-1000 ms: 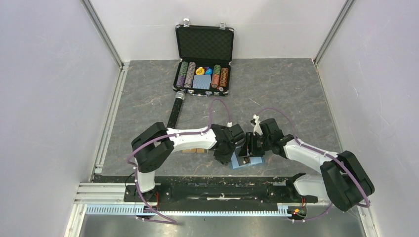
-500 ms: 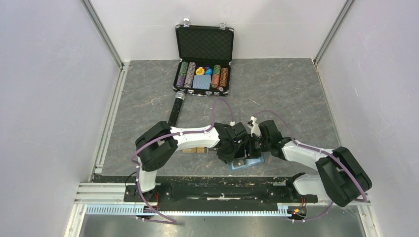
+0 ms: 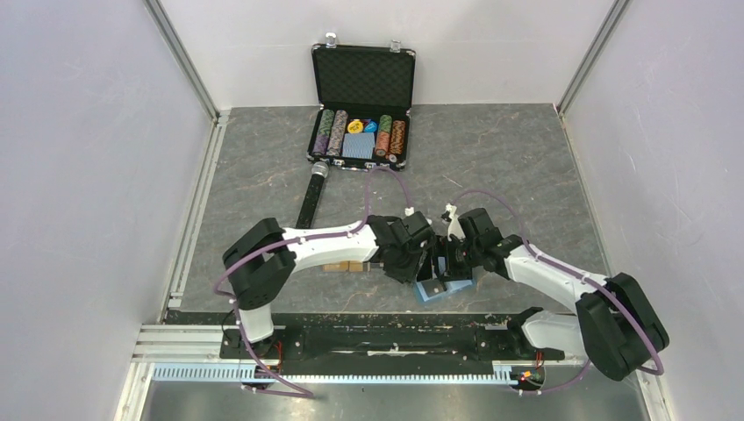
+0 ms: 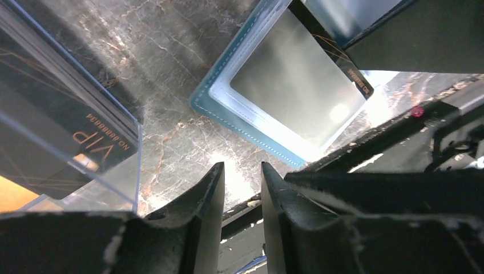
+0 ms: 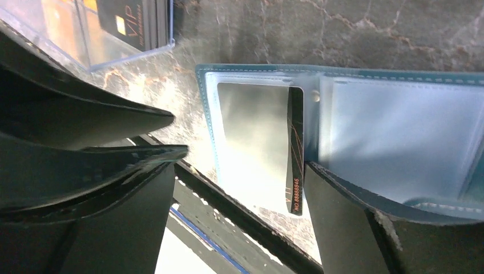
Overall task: Put the credit cards into the card holder
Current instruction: Insert the credit card into the card holder.
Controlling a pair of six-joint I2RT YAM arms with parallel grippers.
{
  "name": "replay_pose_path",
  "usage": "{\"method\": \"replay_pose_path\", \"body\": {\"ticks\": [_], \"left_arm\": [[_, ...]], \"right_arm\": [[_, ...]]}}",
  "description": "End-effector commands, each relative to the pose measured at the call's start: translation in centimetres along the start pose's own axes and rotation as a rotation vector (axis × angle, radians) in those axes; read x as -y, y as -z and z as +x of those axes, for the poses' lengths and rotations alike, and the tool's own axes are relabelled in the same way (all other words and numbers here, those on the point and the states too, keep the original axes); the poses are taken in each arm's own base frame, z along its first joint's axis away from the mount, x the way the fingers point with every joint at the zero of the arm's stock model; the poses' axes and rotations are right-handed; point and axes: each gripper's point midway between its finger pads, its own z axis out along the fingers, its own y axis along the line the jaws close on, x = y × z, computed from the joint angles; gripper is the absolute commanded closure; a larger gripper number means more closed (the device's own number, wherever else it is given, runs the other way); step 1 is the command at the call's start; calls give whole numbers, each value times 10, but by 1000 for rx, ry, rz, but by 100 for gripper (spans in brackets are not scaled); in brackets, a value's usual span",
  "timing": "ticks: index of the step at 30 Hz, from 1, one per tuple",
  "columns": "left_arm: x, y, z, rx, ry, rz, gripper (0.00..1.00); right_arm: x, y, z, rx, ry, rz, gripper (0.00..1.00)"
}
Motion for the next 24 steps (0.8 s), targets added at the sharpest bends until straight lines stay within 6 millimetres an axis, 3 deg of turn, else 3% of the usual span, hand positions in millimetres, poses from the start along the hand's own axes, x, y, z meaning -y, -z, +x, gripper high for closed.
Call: {"method": "replay_pose_path", "body": {"ticks": [1,9,13,16,24], "left_arm": [[30,37,-38,190,-14,138,62],[30,77,-66,301,92,309,54],[14,96,-75,355,194,410,52],[-13,108,-77,399,288,453,51],[-117,122,-52,443,491,331,40]], "right_arm": [[11,10,2,-10,59,92,14],[1,17,-10,11,83,86,18],[0,18,-12,-2,88,96,44],[3,18,-13,-5,89,119,44],[9,25,-21,5,124,183,20]]}}
